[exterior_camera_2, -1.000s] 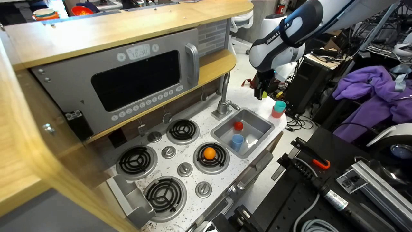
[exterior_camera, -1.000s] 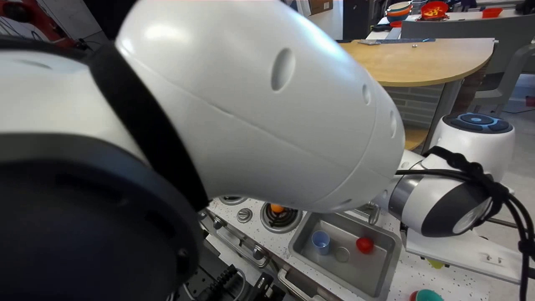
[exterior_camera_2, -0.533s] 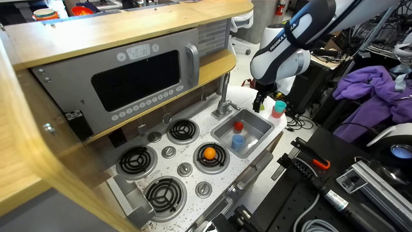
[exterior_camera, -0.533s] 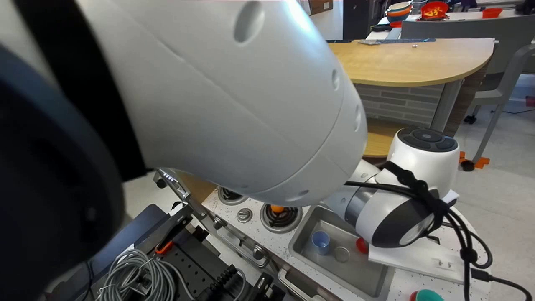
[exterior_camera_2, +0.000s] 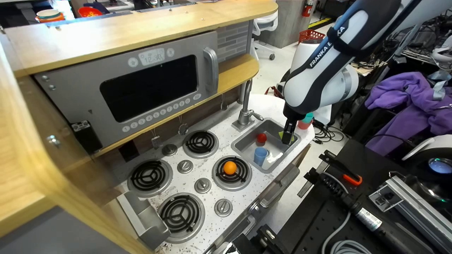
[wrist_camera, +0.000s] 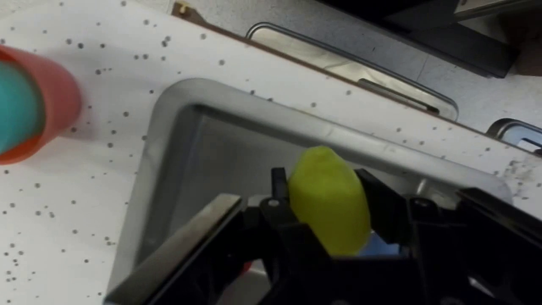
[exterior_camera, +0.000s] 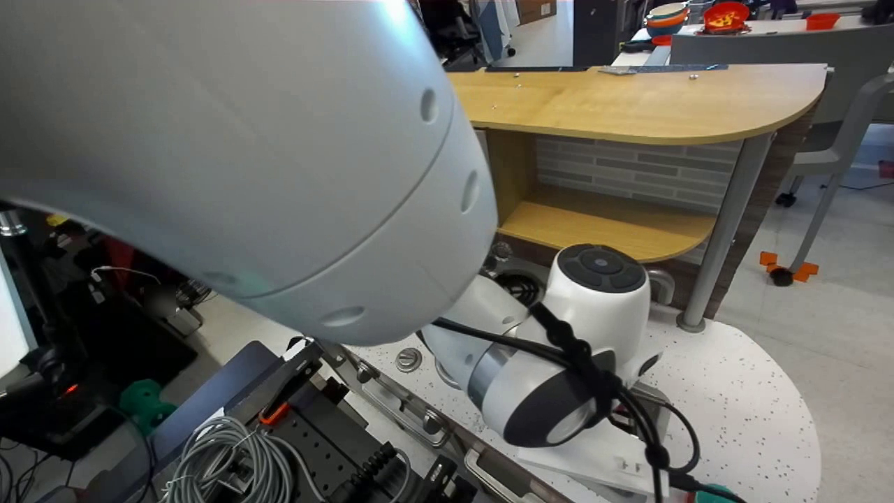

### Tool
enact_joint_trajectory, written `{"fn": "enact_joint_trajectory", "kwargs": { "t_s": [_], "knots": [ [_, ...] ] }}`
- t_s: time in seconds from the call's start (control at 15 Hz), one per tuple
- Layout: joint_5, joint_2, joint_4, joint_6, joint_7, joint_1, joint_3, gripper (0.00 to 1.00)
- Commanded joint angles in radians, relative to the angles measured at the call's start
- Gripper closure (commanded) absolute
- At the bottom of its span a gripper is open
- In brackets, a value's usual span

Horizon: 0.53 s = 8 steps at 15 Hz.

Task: Put the yellow object in the sink

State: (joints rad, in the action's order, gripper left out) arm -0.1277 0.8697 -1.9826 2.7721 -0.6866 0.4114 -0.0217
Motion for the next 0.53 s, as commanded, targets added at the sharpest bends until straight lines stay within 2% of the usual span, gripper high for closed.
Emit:
{"fn": "enact_joint_trajectory", "kwargs": {
  "t_s": [0.0,0.47],
  "knots": [
    [0.004,-0.094,-0.164,0.083,0.076,-0.031,0.002,0.82],
    [-0.022,-0.051,-0.097,0.062,0.252,-0.115,0.059,0.82]
  ]
}}
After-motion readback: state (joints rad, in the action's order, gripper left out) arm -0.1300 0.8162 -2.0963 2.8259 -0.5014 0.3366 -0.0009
